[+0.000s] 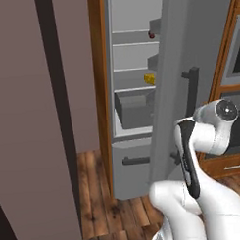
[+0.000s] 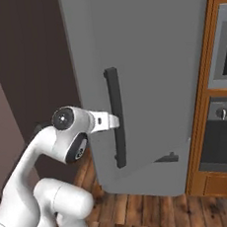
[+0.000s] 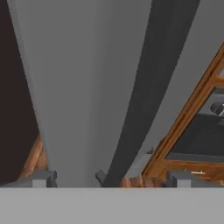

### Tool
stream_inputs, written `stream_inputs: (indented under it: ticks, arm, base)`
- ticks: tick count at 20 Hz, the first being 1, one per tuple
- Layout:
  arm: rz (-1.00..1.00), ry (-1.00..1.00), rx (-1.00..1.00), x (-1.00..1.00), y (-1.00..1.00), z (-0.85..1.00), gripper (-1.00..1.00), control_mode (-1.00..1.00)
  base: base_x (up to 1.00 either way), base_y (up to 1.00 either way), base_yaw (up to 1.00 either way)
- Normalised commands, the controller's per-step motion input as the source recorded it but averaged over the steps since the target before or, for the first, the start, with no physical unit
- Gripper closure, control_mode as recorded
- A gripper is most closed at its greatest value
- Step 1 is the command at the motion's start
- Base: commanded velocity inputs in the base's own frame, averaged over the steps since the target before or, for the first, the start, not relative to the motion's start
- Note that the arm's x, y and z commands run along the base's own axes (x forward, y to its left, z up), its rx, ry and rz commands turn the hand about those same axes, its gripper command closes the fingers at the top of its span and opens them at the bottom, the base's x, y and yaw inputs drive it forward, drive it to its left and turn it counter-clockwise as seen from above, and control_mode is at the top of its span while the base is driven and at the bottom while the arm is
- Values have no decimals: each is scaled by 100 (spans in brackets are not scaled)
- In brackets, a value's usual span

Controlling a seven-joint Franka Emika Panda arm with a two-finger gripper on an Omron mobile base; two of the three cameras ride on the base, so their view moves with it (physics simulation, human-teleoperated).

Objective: Retrieve the sausage and cheese from the fridge and place them on the cutting board on the counter.

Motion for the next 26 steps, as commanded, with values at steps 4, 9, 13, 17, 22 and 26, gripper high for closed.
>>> stream_inputs:
  ticks: [4, 9, 13, 17, 22, 26]
  arm:
    - [-22, 17, -19, 0, 87, 32, -100, -100]
    - [-29, 2, -22, 1, 77, 6, -100, -100]
    - [-30, -4, -18, 21, 60, 1, -100, -100]
    - [-30, -1, -10, 32, 47, 24, -100, -100]
    - [-26, 3, -5, 59, 23, 48, -100, -100]
    - [-23, 0, -4, 41, 29, 42, -100, -100]
  base:
    - [0, 0, 0]
    - [0, 0, 0]
    - [0, 0, 0]
    - [0, 0, 0]
    - [0, 0, 0]
    - [0, 0, 0]
